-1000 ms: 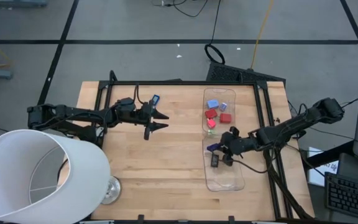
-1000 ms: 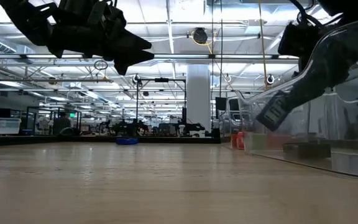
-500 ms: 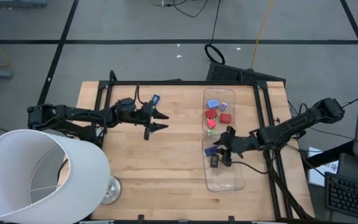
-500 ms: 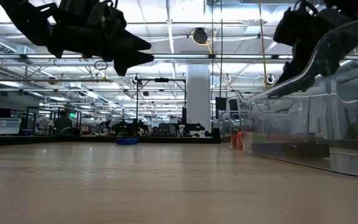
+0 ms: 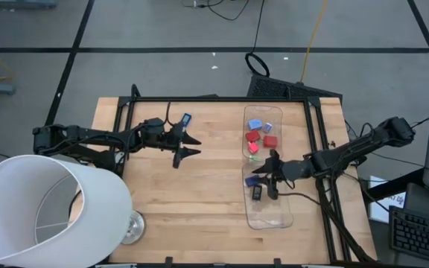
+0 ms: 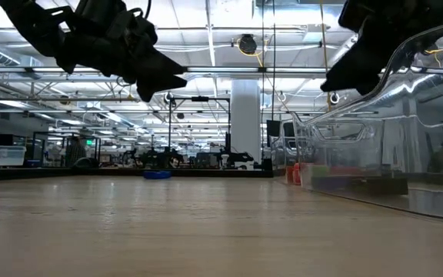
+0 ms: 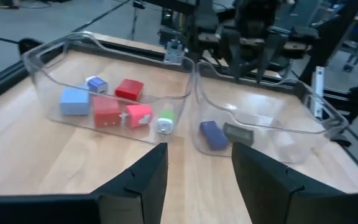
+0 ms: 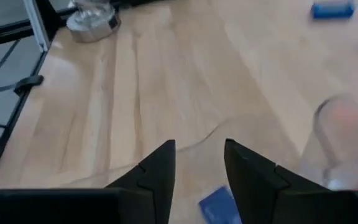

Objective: Pick & Place Office items
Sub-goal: Adjust the bottom transparent bin

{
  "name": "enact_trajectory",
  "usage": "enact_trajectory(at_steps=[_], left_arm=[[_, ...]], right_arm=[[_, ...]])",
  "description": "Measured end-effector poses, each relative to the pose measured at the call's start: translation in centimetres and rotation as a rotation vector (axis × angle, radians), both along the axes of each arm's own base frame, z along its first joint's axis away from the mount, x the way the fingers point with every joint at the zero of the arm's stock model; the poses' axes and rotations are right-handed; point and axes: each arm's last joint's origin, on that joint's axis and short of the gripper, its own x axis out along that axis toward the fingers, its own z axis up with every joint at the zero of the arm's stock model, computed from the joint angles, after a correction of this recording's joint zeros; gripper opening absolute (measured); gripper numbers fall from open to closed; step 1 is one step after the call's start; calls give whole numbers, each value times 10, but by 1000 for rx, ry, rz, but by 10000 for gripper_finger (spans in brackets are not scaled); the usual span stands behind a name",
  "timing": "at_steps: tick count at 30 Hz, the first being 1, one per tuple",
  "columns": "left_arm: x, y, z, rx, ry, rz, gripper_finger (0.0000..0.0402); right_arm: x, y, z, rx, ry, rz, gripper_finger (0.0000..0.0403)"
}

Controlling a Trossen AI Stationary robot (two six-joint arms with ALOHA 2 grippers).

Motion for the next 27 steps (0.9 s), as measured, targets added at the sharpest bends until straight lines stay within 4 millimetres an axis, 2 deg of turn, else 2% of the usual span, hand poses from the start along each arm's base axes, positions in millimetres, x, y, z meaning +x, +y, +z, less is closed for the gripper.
enact_trajectory(at_steps=[4, 10, 20, 27], left_arm=[[0, 1, 0, 8, 5, 41, 167], [0, 2, 0, 14, 6, 64, 153], [0, 2, 0, 30, 6, 63, 169], [0, 2, 0, 30, 7, 62, 176]], right_arm=[[6, 2, -17, 10, 97, -5, 114], [20, -3, -33, -56, 144, 12, 91], [31, -24, -31, -102, 144, -106, 45], [31, -28, -32, -93, 157, -139, 12]])
